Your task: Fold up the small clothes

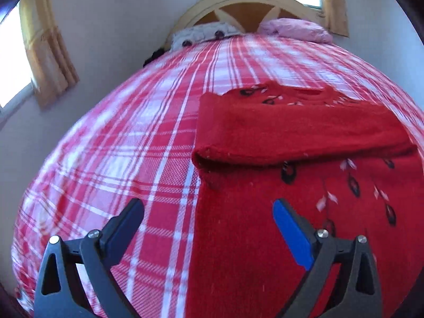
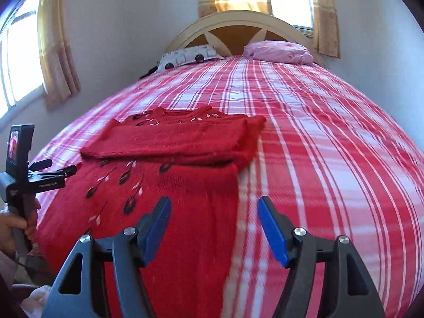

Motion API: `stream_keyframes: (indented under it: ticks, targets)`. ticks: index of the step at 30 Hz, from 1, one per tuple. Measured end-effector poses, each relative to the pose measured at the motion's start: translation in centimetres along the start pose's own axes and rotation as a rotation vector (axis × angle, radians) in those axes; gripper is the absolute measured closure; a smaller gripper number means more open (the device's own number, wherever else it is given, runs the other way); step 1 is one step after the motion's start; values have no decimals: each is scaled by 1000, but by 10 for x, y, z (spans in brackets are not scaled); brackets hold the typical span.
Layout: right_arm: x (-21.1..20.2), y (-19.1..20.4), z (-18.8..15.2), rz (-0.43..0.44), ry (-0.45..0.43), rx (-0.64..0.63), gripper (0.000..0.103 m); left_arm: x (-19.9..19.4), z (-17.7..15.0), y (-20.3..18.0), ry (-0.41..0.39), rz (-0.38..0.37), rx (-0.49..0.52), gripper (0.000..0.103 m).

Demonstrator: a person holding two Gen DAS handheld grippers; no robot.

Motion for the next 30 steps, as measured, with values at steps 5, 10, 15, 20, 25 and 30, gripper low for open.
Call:
stream_keyframes:
  ticks: [5, 10, 15, 20, 25, 30]
  targets:
    - [-47, -2, -20, 73, -13, 49, 35, -35, -11, -7, -29, -124, 54, 2]
    - [-86, 0, -38, 104, -10, -6, 35, -56, -36, 4, 26, -269, 68, 1]
    - [-99, -2, -73, 114, 46, 6, 35, -73, -66, 29, 48, -279, 81, 1]
    - [-92, 8, -115, 157, 146, 31, 35, -85, -119, 35, 112, -383, 2, 1]
    - [-80, 10, -135, 183, 200, 63, 35, -83, -158, 7, 176, -427, 105, 1]
    - [-76, 6, -146, 224, 203, 134, 35, -73, -163, -13, 154, -437, 134, 1]
Point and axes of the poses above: each gripper's, at about its wrist camera, not at the fingertips, and x roughly the way its jaws point, y to its left, z to its top, the point moved 9 cm from there along x, roughly the way its jaws point, and after that the axes turned 5 degrees about -y, right-handed, at the moved point
